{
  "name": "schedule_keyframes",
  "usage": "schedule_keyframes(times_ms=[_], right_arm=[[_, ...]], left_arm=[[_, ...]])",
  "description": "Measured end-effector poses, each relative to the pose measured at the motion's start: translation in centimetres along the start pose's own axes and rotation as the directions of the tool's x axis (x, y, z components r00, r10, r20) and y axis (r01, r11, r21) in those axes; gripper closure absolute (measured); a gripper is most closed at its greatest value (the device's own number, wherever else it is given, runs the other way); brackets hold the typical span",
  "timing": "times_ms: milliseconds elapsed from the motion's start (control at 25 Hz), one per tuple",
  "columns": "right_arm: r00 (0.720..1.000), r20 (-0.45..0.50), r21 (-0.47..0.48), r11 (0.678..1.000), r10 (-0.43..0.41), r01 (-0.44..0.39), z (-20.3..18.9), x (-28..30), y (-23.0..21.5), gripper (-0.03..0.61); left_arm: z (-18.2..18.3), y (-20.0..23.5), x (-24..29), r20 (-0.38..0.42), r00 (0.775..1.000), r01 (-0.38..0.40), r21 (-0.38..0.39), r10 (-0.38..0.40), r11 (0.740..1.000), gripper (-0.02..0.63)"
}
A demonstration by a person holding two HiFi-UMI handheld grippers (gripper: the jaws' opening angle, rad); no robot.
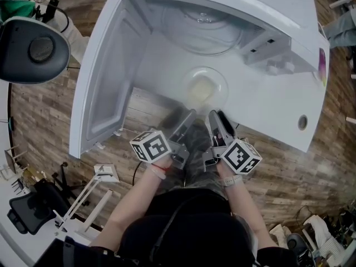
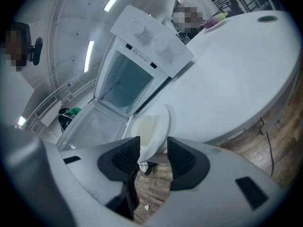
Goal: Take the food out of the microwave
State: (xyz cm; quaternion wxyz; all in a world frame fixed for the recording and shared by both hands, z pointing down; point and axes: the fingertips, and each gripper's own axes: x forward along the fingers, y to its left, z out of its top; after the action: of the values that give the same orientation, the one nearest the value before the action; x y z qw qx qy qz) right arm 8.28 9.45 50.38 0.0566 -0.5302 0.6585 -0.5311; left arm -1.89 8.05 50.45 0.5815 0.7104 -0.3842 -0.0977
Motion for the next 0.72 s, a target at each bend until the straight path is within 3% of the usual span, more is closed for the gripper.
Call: schedule_keyframes(times_ms=[240,320,360,440,560,720], right_arm=[[1.0,0.012,-0.055,0.998,0.003,-0.002,-0.2,-0.4,0.4,0.406],[1.0,0.014,-0.08,0.997,0.004,-0.003,-0.3,-0.5,0.5,0.438],[1.0,0.016,-0.085,0.996,0.002,0.0,-0.3,-0.6,0.5,0.461],[1.0,0.022,-0.084,0.996,-0.004,0.006,-0.3,-0.7,0.5,0.513],[1.0,0.023,-0.101,0.995,0.01,-0.007,-0.3,-0.8,0.8,0.536],[0.999,0.003,-0.133,0.991,0.036,-0.035,-0.5,-0.9,1.5,0.557]], left_arm=[[-1.3,0.8,-1.1,-0.077,0.996,-0.045,0.092,0.052,0.995,0.301],[-1.5,0.5,-1.5,-0.09,0.995,-0.033,0.128,0.045,0.991,0.303],[-1.6,0.4,-1.6,-0.098,0.994,-0.023,0.146,0.038,0.989,0.324],[-1.4,0.2,-2.0,-0.097,0.995,-0.01,0.164,0.026,0.986,0.436],[-1.0,0.2,-2.4,-0.073,0.997,-0.003,0.145,0.013,0.989,0.589],[-1.1,-0.7,-2.4,-0.094,0.995,0.045,0.121,-0.034,0.992,0.604]])
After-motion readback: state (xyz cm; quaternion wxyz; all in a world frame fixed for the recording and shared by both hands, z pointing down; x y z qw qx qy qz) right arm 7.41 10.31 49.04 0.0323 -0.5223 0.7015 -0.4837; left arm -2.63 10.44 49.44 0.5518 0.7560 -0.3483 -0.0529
